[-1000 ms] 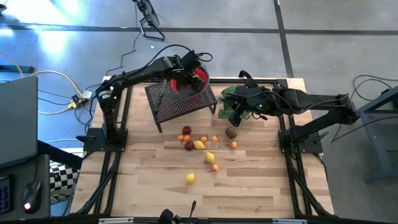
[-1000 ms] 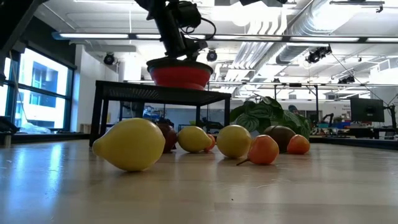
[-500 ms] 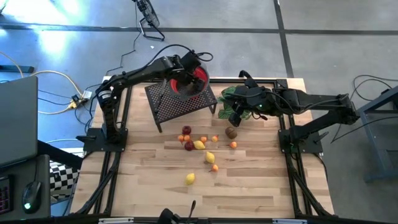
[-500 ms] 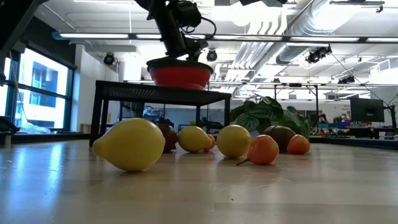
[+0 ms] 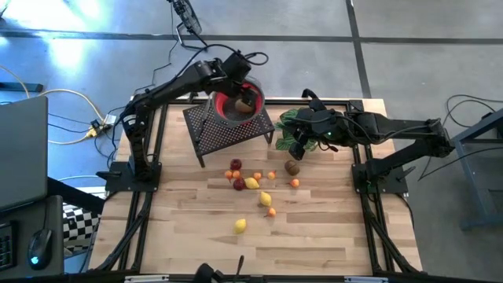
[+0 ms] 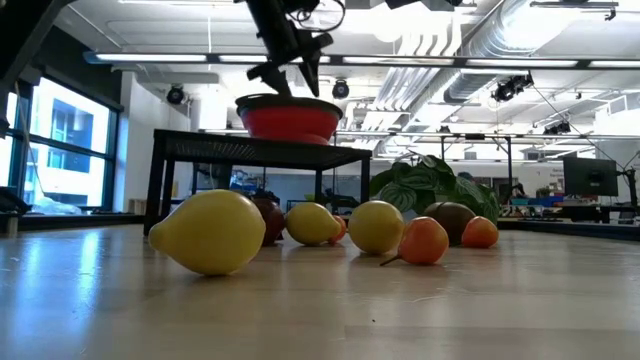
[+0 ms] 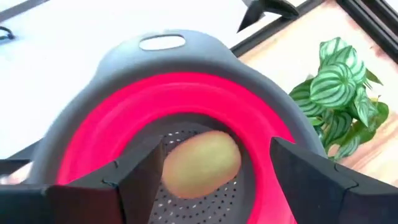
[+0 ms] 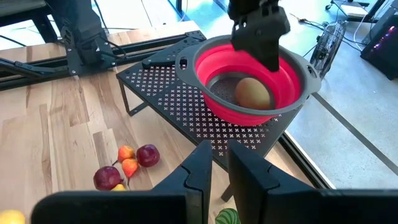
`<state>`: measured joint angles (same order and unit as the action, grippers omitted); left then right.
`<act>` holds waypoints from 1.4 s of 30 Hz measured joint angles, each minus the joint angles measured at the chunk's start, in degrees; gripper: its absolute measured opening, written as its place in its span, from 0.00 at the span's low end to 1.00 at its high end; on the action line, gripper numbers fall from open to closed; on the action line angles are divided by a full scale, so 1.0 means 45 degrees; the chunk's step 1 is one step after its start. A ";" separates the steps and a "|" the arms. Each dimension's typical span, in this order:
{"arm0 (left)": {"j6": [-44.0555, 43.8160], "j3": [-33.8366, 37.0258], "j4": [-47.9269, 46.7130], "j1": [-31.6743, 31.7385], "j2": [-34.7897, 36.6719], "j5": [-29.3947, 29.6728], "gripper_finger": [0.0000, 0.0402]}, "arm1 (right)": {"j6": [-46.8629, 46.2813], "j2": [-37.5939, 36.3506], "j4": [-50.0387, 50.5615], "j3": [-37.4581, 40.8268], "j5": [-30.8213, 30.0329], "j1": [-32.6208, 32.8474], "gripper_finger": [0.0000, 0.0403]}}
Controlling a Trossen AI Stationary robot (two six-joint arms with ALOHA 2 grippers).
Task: Pick & Place Fruit
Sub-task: Put the green kiwi into the red basket on the shelf
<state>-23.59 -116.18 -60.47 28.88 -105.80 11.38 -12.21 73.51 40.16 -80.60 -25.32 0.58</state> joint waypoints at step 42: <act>0.1718 -0.0490 -0.1258 -0.3602 0.1905 0.1989 0.02 | 0.0559 0.0010 0.2020 0.0000 0.2963 -0.1684 0.11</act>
<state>-15.86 -118.39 -66.13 12.67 -97.23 20.33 -9.69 73.56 49.25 -80.60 -11.99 -7.00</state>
